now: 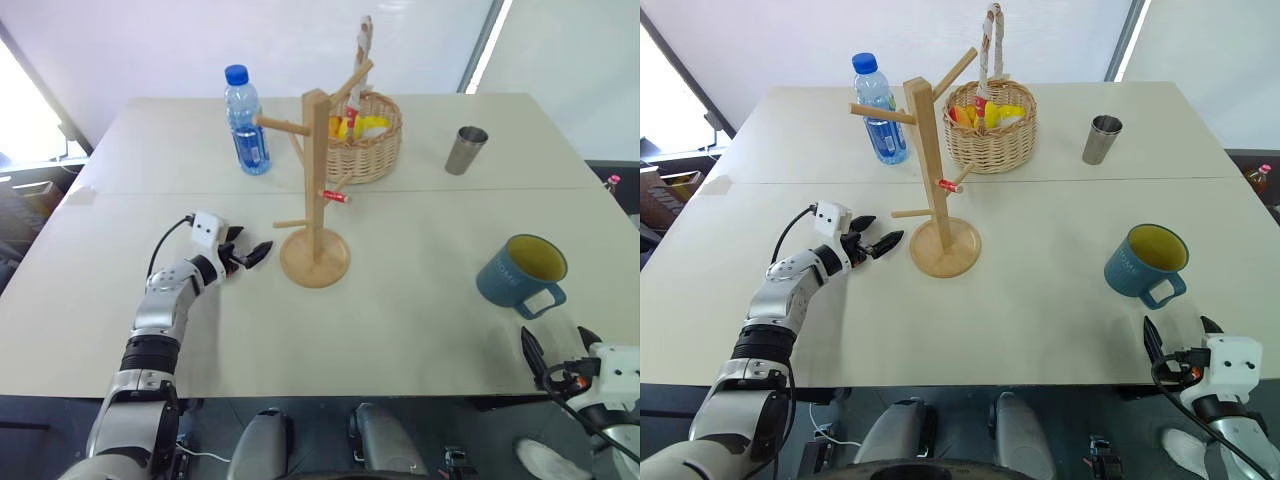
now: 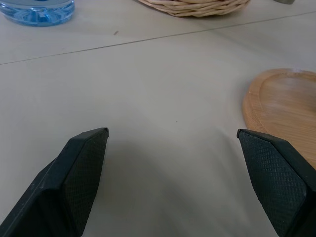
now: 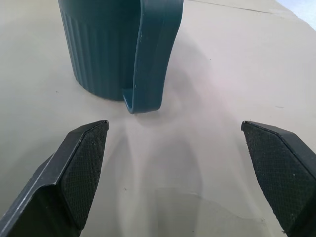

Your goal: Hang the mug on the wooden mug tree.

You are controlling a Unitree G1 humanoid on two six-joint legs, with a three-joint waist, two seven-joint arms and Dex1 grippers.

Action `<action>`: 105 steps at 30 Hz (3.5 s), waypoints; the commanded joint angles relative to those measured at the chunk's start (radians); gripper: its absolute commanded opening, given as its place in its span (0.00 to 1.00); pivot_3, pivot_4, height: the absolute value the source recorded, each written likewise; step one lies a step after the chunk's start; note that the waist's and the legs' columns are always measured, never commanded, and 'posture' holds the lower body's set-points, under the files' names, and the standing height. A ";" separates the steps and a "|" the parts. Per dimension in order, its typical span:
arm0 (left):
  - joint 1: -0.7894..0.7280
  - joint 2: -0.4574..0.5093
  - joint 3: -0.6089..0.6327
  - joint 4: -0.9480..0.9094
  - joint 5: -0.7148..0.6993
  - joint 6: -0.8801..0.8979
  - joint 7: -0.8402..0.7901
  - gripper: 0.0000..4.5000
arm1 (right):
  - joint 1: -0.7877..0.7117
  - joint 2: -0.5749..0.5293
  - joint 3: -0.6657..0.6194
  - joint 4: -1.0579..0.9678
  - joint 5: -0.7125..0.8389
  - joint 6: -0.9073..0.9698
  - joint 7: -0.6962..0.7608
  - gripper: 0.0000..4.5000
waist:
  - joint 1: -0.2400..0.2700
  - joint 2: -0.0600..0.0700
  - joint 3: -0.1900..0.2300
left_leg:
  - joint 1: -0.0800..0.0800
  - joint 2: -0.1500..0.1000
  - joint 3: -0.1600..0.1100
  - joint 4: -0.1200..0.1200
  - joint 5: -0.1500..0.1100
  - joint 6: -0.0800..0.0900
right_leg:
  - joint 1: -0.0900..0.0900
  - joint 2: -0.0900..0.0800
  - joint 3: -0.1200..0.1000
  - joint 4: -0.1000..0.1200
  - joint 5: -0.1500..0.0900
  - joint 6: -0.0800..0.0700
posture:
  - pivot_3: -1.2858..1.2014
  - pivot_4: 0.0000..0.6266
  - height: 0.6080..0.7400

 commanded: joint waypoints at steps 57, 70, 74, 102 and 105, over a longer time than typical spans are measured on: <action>0.265 0.138 -0.309 -0.773 -0.210 0.240 -0.422 1.00 | 0.029 0.073 0.076 -0.174 -0.021 0.016 -0.061 0.99 | -0.019 0.002 -0.001 | -0.001 0.001 0.000 0.000 0.000 0.000 | 0.000 -0.001 0.001 0.000 -0.002 -0.003 | 0.52 0.24 1.00; 0.220 0.071 -0.346 -0.756 -0.202 0.180 -0.399 1.00 | -0.079 0.148 0.066 -0.169 -0.084 0.028 -0.270 0.99 | -0.019 0.001 -0.001 | -0.002 0.001 0.000 -0.001 0.000 0.000 | -0.001 0.001 0.001 0.000 -0.001 -0.001 | 0.52 0.24 1.00; 0.217 0.074 -0.361 -0.749 -0.193 0.149 -0.417 1.00 | -0.090 0.150 0.077 -0.172 -0.102 0.048 -0.296 0.99 | -0.021 0.001 -0.001 | -0.001 0.001 0.000 0.000 0.000 0.000 | -0.001 0.001 0.001 0.000 -0.001 -0.001 | 0.52 0.24 1.00; 0.208 0.059 -0.361 -0.809 -0.220 0.201 -0.346 1.00 | -0.247 0.135 0.071 -0.037 -0.137 0.130 -0.367 0.57 | -0.023 0.001 -0.001 | -0.001 0.001 0.000 0.000 0.000 0.000 | -0.001 0.001 0.001 0.000 -0.001 -0.001 | 0.52 0.24 1.00; 0.206 0.057 -0.360 -0.813 -0.225 0.208 -0.333 1.00 | -0.250 0.133 0.079 -0.043 -0.131 0.132 -0.351 0.24 | -0.023 0.001 -0.001 | -0.001 0.001 0.000 0.000 0.000 0.000 | -0.001 0.001 0.001 0.000 -0.001 -0.001 | 0.52 0.24 1.00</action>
